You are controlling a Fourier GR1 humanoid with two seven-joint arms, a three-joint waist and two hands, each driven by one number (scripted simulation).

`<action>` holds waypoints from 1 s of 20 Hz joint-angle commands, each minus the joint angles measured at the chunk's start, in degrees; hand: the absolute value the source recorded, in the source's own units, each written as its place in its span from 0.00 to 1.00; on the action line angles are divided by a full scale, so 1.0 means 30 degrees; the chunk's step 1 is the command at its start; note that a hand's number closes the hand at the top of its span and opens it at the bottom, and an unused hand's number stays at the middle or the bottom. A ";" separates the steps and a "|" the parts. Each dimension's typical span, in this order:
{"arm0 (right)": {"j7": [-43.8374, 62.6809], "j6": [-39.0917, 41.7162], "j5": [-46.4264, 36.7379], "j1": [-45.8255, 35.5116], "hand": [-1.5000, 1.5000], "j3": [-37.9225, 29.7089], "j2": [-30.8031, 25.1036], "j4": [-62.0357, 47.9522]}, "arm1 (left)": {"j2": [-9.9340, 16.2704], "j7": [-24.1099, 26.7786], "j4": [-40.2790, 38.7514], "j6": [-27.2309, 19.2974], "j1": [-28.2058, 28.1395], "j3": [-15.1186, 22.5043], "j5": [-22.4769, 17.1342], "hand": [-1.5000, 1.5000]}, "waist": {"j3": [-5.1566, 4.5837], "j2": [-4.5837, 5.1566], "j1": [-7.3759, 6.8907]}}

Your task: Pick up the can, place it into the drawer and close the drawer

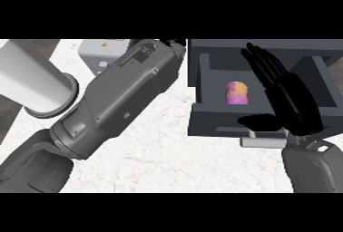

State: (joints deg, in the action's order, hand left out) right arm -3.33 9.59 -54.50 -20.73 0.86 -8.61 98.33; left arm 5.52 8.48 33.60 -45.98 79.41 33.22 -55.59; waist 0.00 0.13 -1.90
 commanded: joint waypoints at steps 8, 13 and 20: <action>-0.1076 -0.5393 -0.4259 -0.3530 0.00 0.0299 0.0079 -1.0290 | 0.2929 -0.2001 0.3678 0.0047 -0.2216 0.0326 0.1045 0.00 | 0.0007 -0.0044 -0.0323; -0.1574 -0.8421 -0.5309 -0.5324 0.00 -0.0146 0.0474 -1.5230 | 0.3046 -0.3207 0.5123 -0.1579 -0.2087 0.0513 0.1721 0.00 | 0.0025 0.0017 -0.0324; -0.1033 -1.1459 -0.6233 -0.8414 0.00 -0.1495 0.0373 -2.0024 | 0.5305 -0.3685 0.6478 0.0106 -0.3352 -0.0086 0.2038 0.00 | 0.0029 0.0198 -0.0483</action>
State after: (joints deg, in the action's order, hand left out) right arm -7.27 -19.00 -71.96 -42.81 -2.06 -8.84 47.36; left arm 18.51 -0.53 51.13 -46.98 69.70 33.44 -50.06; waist -0.68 -0.32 -2.90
